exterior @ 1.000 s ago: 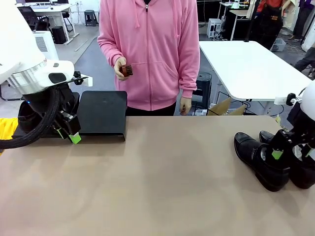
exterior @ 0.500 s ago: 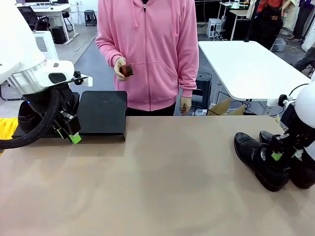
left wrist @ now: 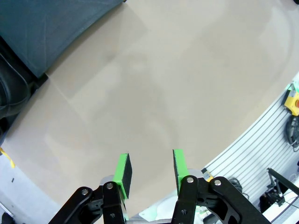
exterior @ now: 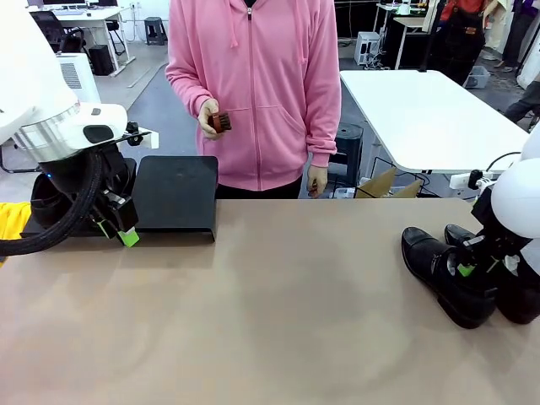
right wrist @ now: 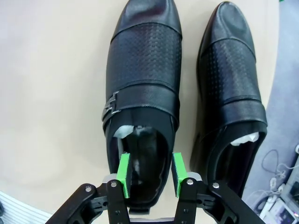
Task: Organize the shoes by placing them on the stand.
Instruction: Pick up one Shoe and place it in the middle of the table.
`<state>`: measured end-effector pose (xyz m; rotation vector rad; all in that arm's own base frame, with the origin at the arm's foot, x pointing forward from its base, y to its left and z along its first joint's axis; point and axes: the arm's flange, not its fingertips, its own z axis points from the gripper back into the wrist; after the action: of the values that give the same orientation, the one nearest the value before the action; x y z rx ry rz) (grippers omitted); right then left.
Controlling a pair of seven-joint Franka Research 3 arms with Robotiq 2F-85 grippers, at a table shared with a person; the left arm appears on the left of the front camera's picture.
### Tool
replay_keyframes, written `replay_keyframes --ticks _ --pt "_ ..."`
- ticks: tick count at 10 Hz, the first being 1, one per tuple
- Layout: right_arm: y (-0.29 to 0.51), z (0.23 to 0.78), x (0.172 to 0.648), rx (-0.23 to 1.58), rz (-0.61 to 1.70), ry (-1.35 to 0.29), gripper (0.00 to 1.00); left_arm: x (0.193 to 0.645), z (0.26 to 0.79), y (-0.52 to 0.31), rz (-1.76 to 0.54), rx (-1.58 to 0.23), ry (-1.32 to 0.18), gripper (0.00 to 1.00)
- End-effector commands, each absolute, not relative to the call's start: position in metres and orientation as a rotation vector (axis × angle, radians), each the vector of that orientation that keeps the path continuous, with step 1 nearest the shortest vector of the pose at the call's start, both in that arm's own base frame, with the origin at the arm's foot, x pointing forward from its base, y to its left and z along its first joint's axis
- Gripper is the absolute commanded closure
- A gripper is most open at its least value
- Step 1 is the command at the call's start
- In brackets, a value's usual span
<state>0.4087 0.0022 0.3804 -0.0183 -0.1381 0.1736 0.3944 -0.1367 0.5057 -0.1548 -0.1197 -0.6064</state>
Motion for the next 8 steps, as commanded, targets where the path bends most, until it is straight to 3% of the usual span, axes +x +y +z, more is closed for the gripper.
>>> replay_keyframes --ticks 1,8 --pt "-0.006 0.371 0.405 -0.052 0.176 -0.153 0.53 0.393 0.505 -0.134 -0.61 -0.17 -0.13 0.51" --pt "-0.014 0.355 0.41 -0.027 0.166 -0.101 0.53 0.393 0.505 -0.134 -0.61 -0.17 -0.13 0.51"
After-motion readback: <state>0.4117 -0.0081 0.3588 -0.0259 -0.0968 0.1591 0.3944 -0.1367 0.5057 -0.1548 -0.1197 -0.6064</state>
